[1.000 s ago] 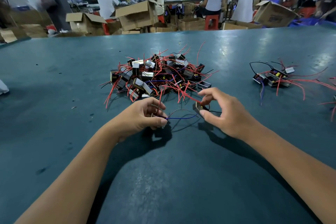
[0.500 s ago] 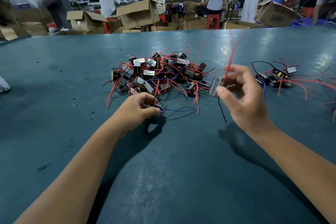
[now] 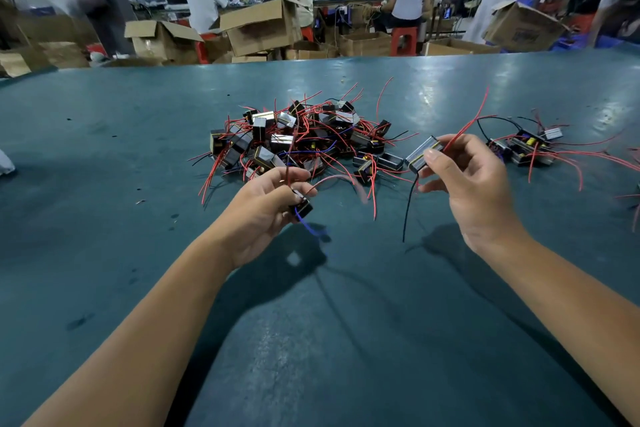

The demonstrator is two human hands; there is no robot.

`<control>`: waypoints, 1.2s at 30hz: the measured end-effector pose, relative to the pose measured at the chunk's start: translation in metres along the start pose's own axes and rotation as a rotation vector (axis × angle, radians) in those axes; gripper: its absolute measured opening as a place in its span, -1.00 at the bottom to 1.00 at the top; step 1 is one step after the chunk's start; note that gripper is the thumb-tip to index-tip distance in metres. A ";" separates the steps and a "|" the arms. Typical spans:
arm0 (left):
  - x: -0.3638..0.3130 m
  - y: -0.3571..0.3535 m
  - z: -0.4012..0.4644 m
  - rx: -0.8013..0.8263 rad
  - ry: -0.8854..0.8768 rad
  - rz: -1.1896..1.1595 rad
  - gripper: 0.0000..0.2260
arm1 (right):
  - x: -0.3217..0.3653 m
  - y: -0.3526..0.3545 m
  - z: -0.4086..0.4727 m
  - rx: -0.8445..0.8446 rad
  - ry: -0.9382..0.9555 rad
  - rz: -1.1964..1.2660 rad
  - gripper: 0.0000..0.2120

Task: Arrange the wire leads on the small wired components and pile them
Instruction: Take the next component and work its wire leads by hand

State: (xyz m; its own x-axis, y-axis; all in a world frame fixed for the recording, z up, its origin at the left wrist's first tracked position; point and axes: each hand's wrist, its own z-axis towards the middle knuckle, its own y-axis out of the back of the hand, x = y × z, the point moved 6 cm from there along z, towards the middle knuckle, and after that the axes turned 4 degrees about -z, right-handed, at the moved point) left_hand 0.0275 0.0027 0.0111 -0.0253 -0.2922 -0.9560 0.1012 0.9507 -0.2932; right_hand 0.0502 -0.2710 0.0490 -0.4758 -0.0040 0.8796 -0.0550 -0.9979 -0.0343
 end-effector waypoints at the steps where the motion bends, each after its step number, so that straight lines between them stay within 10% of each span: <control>1: 0.001 -0.001 0.000 0.025 0.000 0.011 -0.67 | 0.000 0.000 0.000 -0.002 -0.015 0.014 -0.90; 16: 0.009 -0.011 -0.009 0.209 0.052 0.572 -0.79 | 0.004 -0.009 -0.005 0.029 -0.346 0.194 -0.83; 23: 0.004 -0.022 -0.013 0.368 -0.054 0.957 -0.82 | -0.025 -0.013 -0.026 0.309 -0.592 -0.453 -0.66; 36: -0.001 -0.013 -0.015 0.373 -0.063 1.073 -0.81 | 0.003 -0.017 -0.022 0.474 -0.209 -1.185 -0.63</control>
State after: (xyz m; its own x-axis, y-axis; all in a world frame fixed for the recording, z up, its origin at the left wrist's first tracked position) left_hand 0.0111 -0.0077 0.0156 0.3016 0.6390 -0.7077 0.3307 0.6260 0.7062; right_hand 0.0298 -0.2524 0.0418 -0.2041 0.9264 0.3165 -0.0110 -0.3255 0.9455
